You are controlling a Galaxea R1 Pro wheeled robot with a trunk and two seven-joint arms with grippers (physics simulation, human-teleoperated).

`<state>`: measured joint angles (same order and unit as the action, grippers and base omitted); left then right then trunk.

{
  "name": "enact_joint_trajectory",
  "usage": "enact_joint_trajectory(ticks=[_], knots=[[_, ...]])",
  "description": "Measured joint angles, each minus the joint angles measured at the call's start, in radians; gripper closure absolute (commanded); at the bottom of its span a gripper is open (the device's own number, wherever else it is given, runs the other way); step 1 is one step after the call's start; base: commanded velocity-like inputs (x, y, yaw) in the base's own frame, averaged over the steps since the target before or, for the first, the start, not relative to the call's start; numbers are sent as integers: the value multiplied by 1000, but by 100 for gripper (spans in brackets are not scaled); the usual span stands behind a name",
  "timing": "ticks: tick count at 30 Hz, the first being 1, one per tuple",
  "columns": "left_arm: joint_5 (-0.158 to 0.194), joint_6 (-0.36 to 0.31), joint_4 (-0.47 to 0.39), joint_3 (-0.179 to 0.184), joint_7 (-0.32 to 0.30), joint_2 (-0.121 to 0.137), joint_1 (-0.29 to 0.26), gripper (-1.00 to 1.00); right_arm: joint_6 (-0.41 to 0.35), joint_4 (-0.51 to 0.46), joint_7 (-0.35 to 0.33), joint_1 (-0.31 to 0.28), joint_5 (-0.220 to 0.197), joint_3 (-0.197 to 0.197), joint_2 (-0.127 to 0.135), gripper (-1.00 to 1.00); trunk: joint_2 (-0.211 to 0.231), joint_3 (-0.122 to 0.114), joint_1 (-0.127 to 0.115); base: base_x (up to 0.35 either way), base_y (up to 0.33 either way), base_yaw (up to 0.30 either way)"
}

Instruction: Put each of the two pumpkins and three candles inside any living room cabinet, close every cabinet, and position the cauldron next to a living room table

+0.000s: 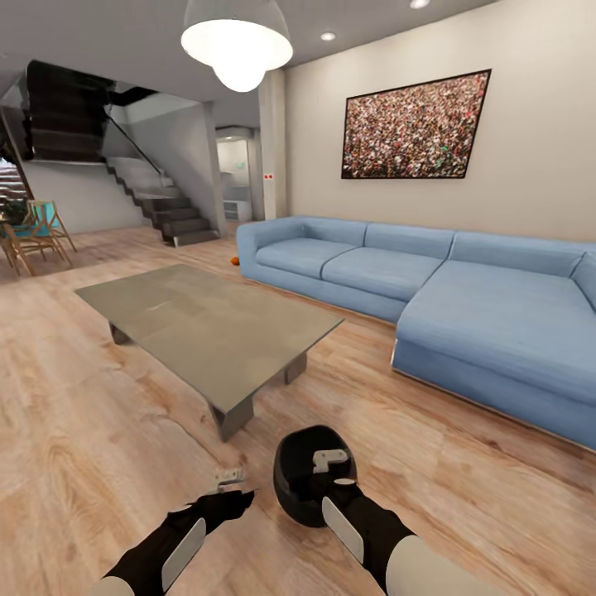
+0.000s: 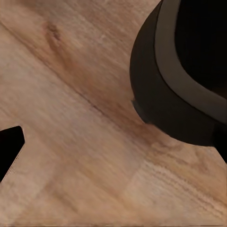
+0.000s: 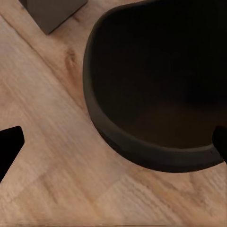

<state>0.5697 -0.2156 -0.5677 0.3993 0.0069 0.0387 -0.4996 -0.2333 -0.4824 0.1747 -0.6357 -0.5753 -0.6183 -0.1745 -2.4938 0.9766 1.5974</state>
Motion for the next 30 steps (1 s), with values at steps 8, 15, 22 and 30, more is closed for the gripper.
enact_joint_trajectory(ticks=[8,15,22,30], knots=[[0,2,1,0,0,0,0,-100,0,0,0,0,0,0,0,-100,0,0,0,-305,0,288],[0,4,1,0,0,0,0,-100,0,0,0,0,0,0,0,-100,0,0,0,-218,0,289],[0,5,0,0,0,0,0,-100,0,0,0,0,0,0,0,-100,0,0,0,-30,0,290],[0,6,0,0,0,0,0,-100,0,0,0,0,0,0,0,-100,0,0,0,-18,0,291]])
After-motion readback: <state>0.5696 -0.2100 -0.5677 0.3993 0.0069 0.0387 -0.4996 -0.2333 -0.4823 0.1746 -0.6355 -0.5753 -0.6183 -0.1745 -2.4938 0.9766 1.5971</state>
